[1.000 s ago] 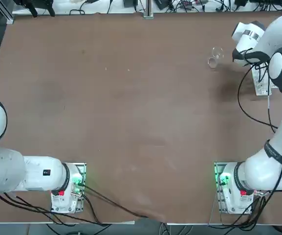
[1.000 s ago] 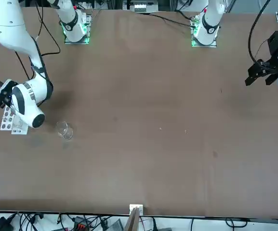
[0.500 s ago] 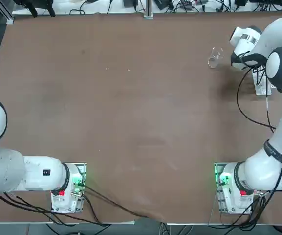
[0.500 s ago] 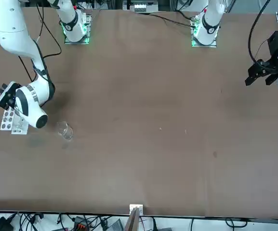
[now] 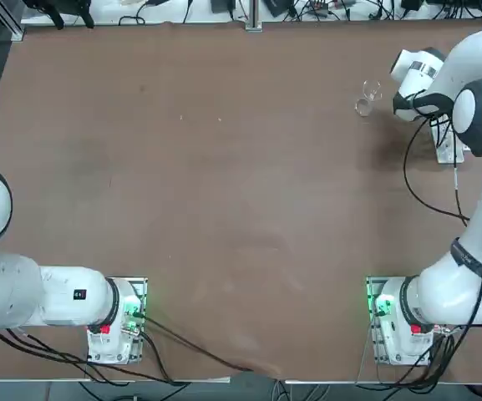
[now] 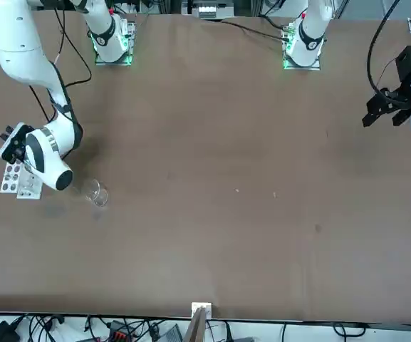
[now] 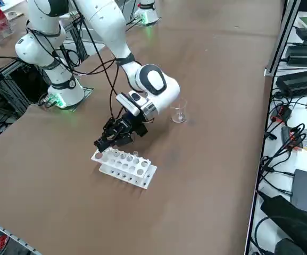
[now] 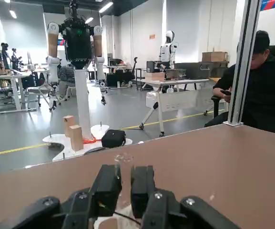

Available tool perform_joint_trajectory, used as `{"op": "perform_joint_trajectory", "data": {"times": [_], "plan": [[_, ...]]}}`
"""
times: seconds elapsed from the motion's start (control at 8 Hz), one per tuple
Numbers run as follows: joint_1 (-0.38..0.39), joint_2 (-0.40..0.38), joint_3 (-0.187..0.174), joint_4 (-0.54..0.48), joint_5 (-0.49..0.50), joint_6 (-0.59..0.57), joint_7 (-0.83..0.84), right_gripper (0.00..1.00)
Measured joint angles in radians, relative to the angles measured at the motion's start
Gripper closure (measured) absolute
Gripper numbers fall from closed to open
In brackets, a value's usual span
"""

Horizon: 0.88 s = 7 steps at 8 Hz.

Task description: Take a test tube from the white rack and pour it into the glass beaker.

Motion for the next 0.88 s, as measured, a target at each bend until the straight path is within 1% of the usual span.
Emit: {"op": "perform_joint_trajectory", "data": {"times": [0.25,0.38,0.62,0.75,0.88], "plan": [[0.001,0.015,0.0,0.0,0.0,0.004,0.0,0.75],[0.003,0.019,0.0,0.0,0.0,0.005,0.001,0.65],[0.005,0.02,0.001,0.001,0.0,0.004,-0.001,0.28],[0.009,0.02,0.001,0.004,0.0,0.002,-0.01,0.07],[0.014,0.018,0.001,0.011,0.0,-0.003,-0.024,0.0]]}}
